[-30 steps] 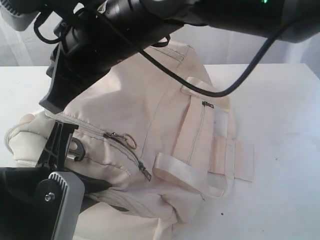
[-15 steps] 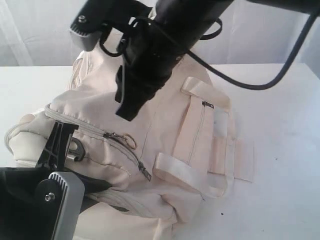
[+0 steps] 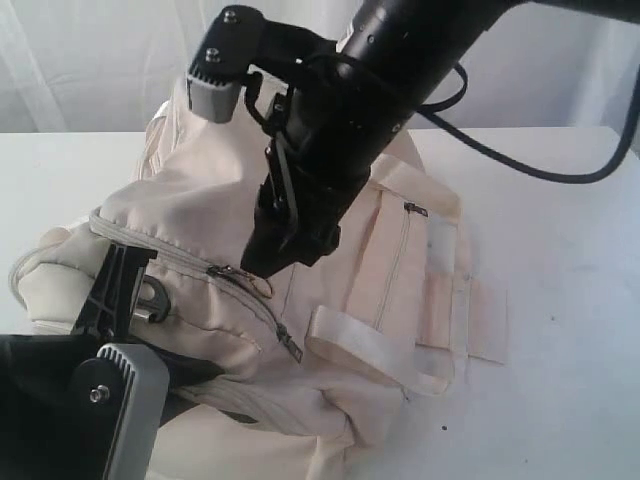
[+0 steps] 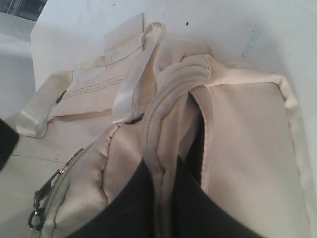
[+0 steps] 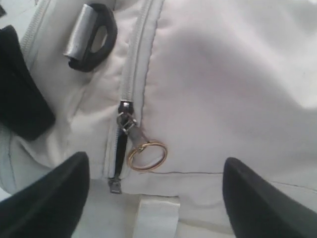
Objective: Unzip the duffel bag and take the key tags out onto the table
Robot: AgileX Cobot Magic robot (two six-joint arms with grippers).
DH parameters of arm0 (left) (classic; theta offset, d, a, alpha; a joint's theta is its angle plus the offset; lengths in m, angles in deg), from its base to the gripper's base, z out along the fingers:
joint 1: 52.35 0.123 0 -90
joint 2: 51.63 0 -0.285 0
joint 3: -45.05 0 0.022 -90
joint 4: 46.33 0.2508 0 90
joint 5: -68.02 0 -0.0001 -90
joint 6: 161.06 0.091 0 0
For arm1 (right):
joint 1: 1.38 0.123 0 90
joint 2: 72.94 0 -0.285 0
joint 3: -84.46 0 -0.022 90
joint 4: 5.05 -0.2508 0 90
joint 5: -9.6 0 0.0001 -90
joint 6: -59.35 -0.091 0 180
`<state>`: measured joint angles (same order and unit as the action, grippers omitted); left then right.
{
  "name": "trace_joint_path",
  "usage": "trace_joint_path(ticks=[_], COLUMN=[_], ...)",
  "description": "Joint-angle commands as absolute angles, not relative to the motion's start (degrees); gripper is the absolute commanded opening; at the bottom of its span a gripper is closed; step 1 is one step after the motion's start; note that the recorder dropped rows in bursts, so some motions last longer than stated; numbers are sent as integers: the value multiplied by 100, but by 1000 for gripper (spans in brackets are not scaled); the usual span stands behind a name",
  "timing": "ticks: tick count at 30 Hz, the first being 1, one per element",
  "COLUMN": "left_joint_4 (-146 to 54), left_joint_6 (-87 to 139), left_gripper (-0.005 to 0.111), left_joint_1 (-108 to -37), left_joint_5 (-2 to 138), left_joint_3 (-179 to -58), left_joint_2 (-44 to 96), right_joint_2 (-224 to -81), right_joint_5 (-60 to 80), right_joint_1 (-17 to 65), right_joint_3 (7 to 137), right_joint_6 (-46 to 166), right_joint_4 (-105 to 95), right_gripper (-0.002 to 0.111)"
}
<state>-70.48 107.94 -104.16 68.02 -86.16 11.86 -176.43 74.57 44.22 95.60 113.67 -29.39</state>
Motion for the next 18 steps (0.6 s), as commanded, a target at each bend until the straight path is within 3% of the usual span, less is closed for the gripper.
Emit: trace_joint_path(ticks=[1, 12, 14, 18], left_joint_4=[-7152, -7152, -7152, -7152], left_joint_6=[10743, 10743, 10743, 10743], left_gripper=[0, 0, 0, 0], left_joint_1=[-10446, -10446, -10446, -10446], left_joint_5=[6931, 6931, 6931, 6931], left_joint_3=[-8634, -8634, -8634, -8634], left_joint_2=[1144, 1144, 1144, 1144], right_joint_2=[-17959, -18544, -18544, -18544], right_joint_5=[7308, 7252, 7268, 7606], right_joint_1=[4379, 4379, 4379, 4379], right_joint_3=[9507, 9507, 9507, 9507], right_joint_6=[11594, 11614, 11614, 11614], right_joint_4=[-2942, -3027, -3109, -3098], right_gripper=[77, 75, 67, 37])
